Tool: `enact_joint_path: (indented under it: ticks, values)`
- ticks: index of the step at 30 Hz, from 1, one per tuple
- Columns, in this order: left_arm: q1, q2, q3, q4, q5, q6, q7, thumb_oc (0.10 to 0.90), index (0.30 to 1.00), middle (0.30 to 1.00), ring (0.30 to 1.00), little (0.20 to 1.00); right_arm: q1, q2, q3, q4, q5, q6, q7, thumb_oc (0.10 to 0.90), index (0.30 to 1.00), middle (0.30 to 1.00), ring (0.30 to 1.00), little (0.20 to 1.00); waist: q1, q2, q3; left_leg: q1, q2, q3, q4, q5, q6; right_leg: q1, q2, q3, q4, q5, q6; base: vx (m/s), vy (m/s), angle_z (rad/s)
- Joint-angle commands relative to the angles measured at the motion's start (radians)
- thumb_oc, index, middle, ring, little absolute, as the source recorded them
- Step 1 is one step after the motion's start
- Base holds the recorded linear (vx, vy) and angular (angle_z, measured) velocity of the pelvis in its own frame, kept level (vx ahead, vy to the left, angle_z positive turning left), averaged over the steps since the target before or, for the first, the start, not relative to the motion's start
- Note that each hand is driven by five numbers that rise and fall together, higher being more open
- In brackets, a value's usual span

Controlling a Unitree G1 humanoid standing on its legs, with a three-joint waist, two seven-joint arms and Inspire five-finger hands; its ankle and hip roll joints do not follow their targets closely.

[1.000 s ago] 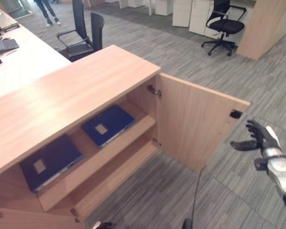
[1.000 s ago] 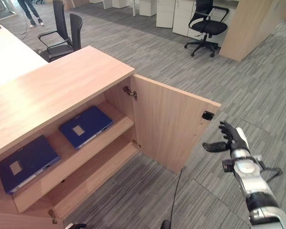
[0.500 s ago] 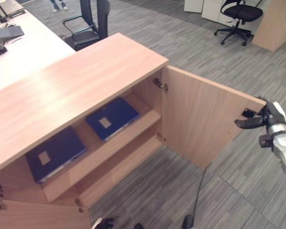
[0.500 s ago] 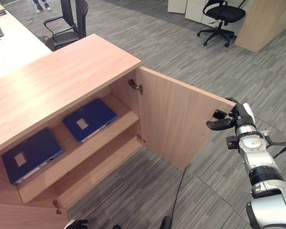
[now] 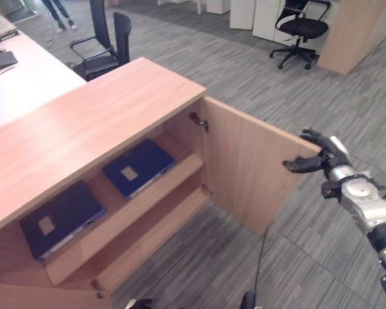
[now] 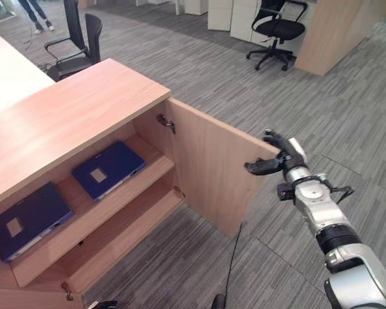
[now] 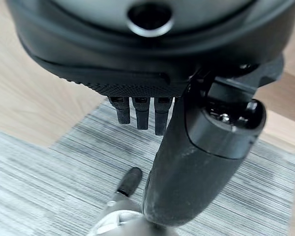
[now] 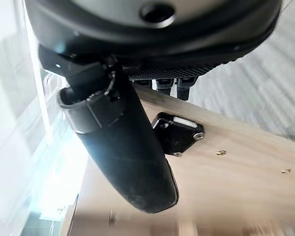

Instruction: Put the empty folder in the office cabinet

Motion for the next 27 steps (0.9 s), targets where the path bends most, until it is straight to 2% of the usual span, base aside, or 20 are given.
enact_joint_path:
  ticks: [1,3,5,6,7,9,10,12,14,16,23,25,26,27]
  values:
    - [-0.02,0.008,-0.042,0.018,0.021,-0.017,-0.015,0.8,0.9,0.9,0.9,0.9,-0.088,0.113,0.125,-0.142,-0.052,-0.091,0.135,0.8,0.9,0.9,0.9,0.9,0.077,-0.08,-0.048,0.024,0.042,0.018,-0.005,0.076,-0.123,0.008,0.008,0.021,0.007,-0.123,0.017,0.0,0.0,0.0]
    - [-0.021,0.008,-0.038,0.015,0.04,-0.02,-0.026,0.8,0.9,0.9,0.9,0.9,-0.057,0.104,0.22,-0.256,-0.045,-0.057,0.237,0.8,0.9,0.9,0.9,0.9,0.076,-0.084,-0.048,0.024,0.042,0.018,-0.005,0.069,-0.122,0.008,0.007,0.022,0.007,-0.124,0.017,0.0,0.0,0.0]
    - [-0.021,0.007,-0.037,0.015,0.04,-0.02,-0.026,0.8,0.9,0.9,0.9,0.9,-0.057,0.103,0.221,-0.258,-0.044,-0.055,0.237,0.8,0.9,0.9,0.9,0.9,0.076,-0.083,-0.048,0.024,0.042,0.018,-0.005,0.068,-0.122,0.008,0.007,0.022,0.007,-0.125,0.017,0.0,0.0,0.0]
    - [-0.02,0.007,-0.032,0.012,0.065,-0.027,-0.042,0.8,0.9,0.9,0.9,0.9,-0.05,0.068,0.334,-0.405,-0.005,-0.018,0.358,0.8,0.9,0.9,0.9,0.9,0.08,-0.09,-0.048,0.025,0.042,0.016,-0.004,0.063,-0.122,0.01,0.008,0.022,0.007,-0.125,0.017,0.0,0.0,0.0]
    - [-0.02,0.006,-0.031,0.012,0.065,-0.027,-0.042,0.8,0.9,0.9,0.9,0.9,-0.05,0.066,0.335,-0.408,-0.003,-0.016,0.359,0.8,0.9,0.9,0.9,0.9,0.079,-0.089,-0.048,0.025,0.042,0.016,-0.004,0.063,-0.122,0.01,0.008,0.022,0.007,-0.125,0.017,-0.03,0.008,0.01]
    - [-0.018,0.009,-0.033,0.003,0.078,-0.037,-0.048,0.8,0.9,0.9,0.9,0.9,-0.062,0.051,0.42,-0.503,0.088,0.024,0.457,0.8,0.9,0.9,0.9,0.9,0.088,-0.095,-0.048,0.025,0.043,0.013,-0.004,0.057,-0.12,0.01,0.006,0.019,0.007,-0.124,0.017,0.0,0.0,0.0]
    - [-0.018,0.009,-0.032,0.003,0.079,-0.037,-0.048,0.8,0.9,0.9,0.9,0.9,-0.064,0.05,0.421,-0.504,0.09,0.025,0.458,0.8,0.9,0.9,0.9,0.9,0.087,-0.095,-0.048,0.026,0.043,0.013,-0.004,0.057,-0.119,0.011,0.006,0.019,0.007,-0.124,0.017,0.0,0.0,0.0]
    - [-0.02,0.008,-0.044,-0.001,0.093,-0.037,-0.052,0.8,0.9,0.9,0.9,0.9,-0.033,0.089,0.431,-0.496,0.187,0.063,0.484,0.8,0.9,0.9,0.9,0.9,0.099,-0.1,-0.049,0.025,0.045,0.008,-0.003,0.05,-0.116,0.014,0.003,0.015,0.007,-0.123,0.016,-0.02,0.0,0.06]
    - [-0.019,0.008,-0.047,-0.003,0.092,-0.037,-0.052,0.8,0.9,0.9,0.9,0.9,-0.021,0.108,0.431,-0.482,0.202,0.069,0.485,0.8,0.9,0.9,0.9,0.9,0.104,-0.102,-0.049,0.024,0.045,0.005,-0.003,0.049,-0.114,0.016,0.003,0.015,0.007,-0.123,0.016,-0.01,0.005,0.18]
    - [-0.021,0.004,-0.042,0.0,0.081,-0.035,-0.043,0.8,0.9,0.9,0.9,0.9,0.031,0.198,0.409,-0.42,0.249,0.086,0.467,0.8,0.9,0.9,0.9,0.9,0.117,-0.103,-0.049,0.026,0.043,-0.005,-0.002,0.045,-0.111,0.021,0.002,0.013,0.007,-0.122,0.014,0.0,0.002,0.28]
    - [-0.008,0.003,-0.003,-0.009,0.036,-0.037,-0.014,0.8,0.9,0.9,0.9,0.9,0.14,0.326,0.371,-0.344,0.265,0.081,0.44,0.8,0.9,0.9,0.9,0.9,0.148,-0.117,-0.034,0.019,0.054,-0.036,0.015,0.066,-0.111,0.023,0.01,0.008,0.009,-0.123,0.006,0.03,-0.027,0.1]
    - [-0.002,0.003,0.01,-0.019,0.0,-0.046,-0.011,0.8,0.9,0.9,0.9,0.9,0.184,0.342,0.361,-0.299,0.251,0.073,0.431,0.8,0.9,0.9,0.9,0.9,0.177,-0.129,-0.014,-0.015,0.06,-0.065,0.018,0.088,-0.115,0.008,0.013,-0.016,0.01,-0.121,0.007,-0.01,-0.068,0.1]
    - [-0.002,0.004,0.009,-0.019,0.0,-0.046,-0.011,0.8,0.9,0.9,0.9,0.9,0.184,0.343,0.36,-0.297,0.25,0.071,0.432,0.8,0.9,0.9,0.9,0.9,0.175,-0.13,-0.016,-0.017,0.06,-0.067,0.018,0.088,-0.115,0.007,0.013,-0.018,0.01,-0.121,0.007,-0.08,-0.089,0.22]
    - [-0.009,0.004,0.02,-0.021,-0.044,-0.047,-0.016,0.8,0.9,0.9,0.9,0.9,0.211,0.332,0.342,-0.268,0.227,0.063,0.426,0.8,0.9,0.9,0.9,0.9,0.194,-0.143,0.0,-0.046,0.065,-0.076,0.022,0.116,-0.123,-0.001,0.011,-0.05,0.011,-0.12,0.006,-0.08,-0.075,0.4]
